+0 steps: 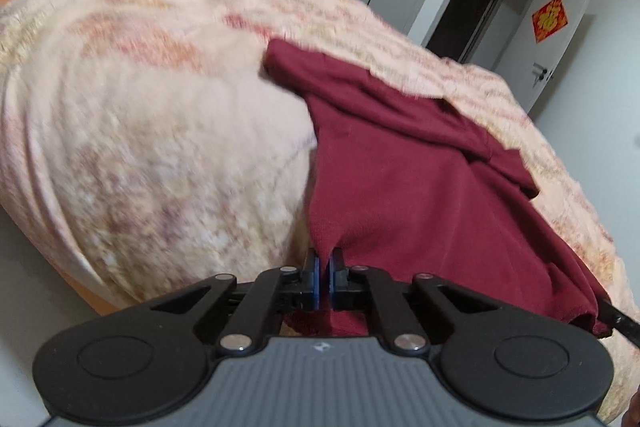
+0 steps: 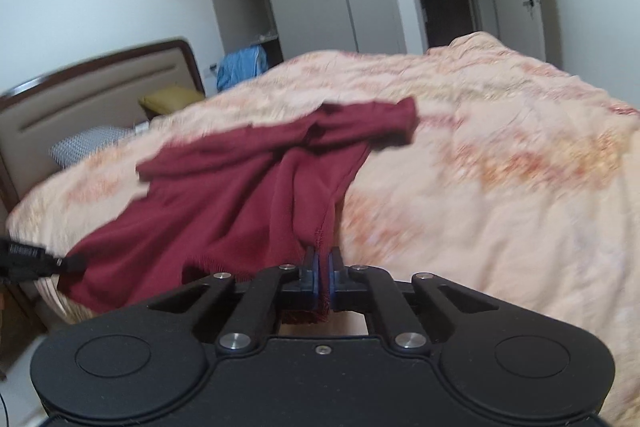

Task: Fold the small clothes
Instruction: 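Grasp the sweater side edge with both tools and lift it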

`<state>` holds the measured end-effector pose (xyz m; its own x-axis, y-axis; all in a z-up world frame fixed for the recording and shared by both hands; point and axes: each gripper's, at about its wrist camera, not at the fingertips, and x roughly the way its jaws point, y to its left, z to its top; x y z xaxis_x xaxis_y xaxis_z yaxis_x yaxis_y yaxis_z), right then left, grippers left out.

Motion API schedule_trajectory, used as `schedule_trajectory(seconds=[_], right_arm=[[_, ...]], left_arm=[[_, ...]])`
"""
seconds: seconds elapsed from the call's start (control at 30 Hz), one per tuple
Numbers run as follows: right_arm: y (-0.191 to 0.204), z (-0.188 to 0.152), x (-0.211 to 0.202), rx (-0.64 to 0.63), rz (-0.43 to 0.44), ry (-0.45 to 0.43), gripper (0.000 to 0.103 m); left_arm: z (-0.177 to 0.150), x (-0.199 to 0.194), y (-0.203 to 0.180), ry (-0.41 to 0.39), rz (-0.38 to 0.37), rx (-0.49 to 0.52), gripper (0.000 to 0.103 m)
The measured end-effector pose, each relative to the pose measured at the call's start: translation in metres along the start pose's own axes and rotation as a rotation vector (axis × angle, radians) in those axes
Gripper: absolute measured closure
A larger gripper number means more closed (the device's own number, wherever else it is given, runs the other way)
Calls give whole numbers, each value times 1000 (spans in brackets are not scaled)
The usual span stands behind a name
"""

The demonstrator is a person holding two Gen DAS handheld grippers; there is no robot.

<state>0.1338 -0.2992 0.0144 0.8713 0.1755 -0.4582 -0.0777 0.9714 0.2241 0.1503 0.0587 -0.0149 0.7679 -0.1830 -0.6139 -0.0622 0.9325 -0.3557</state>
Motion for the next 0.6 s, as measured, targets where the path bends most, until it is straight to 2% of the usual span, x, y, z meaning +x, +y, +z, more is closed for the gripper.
schedule_trajectory(seconds=[0.13,0.23,0.43,0.6], right_arm=[[-13,9,-26,4,11,-22,100],[-19,2,-38,-53,-26,-26,100],[-39,-34,-30,-10,-58,71,100],[-35,-46,-18,-43,-68,91,99]], left_arm=[[-2,-32,-5,-56,-3,21,100],[-9,-47,-7,-77,19,66,100],[-36,-33,13,-11,24,-5,100],[-45,-21,19,0,31,-27,99]])
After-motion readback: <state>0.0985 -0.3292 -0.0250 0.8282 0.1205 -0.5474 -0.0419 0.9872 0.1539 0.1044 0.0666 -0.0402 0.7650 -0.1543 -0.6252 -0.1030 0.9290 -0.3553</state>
